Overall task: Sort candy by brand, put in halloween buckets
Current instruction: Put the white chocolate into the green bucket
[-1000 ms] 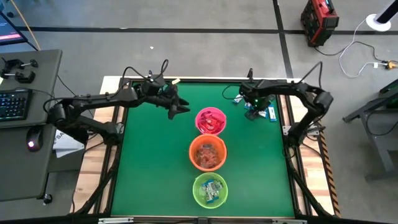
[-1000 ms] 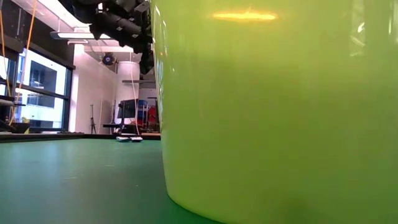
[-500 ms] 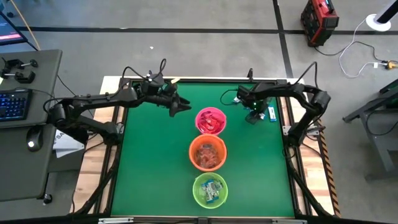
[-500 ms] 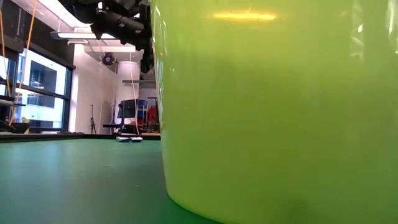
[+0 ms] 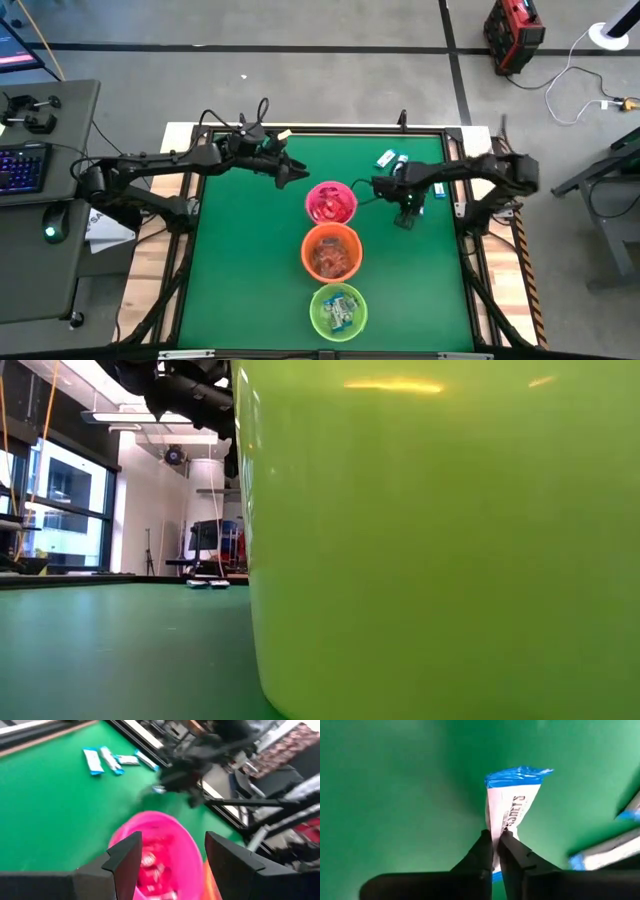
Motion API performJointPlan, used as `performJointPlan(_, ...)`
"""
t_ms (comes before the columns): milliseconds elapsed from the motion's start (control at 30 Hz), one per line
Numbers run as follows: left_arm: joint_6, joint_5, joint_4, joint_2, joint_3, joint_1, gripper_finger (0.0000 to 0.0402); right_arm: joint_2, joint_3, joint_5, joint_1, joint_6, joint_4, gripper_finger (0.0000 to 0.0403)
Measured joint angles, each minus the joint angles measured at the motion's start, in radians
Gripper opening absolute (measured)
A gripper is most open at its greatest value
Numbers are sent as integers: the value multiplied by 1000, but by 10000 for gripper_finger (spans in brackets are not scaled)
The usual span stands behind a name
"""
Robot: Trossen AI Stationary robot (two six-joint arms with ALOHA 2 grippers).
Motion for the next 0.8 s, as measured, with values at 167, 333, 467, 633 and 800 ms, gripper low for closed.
performJointPlan(167,-2,-95,0,0,0,1,207,-171,1,-20,145,178,-83,4)
performJointPlan(333,0,-156,7,0,0,3,207,-369,2,34,264,442,-218,1)
performJointPlan(467,0,-165,7,0,0,4,207,-511,3,40,339,639,-259,1)
performJointPlan(633,-113,-152,9,0,0,1,207,-631,3,74,422,716,-129,0)
performJointPlan(800,-243,-31,36,0,0,-31,207,-645,3,17,485,616,244,0)
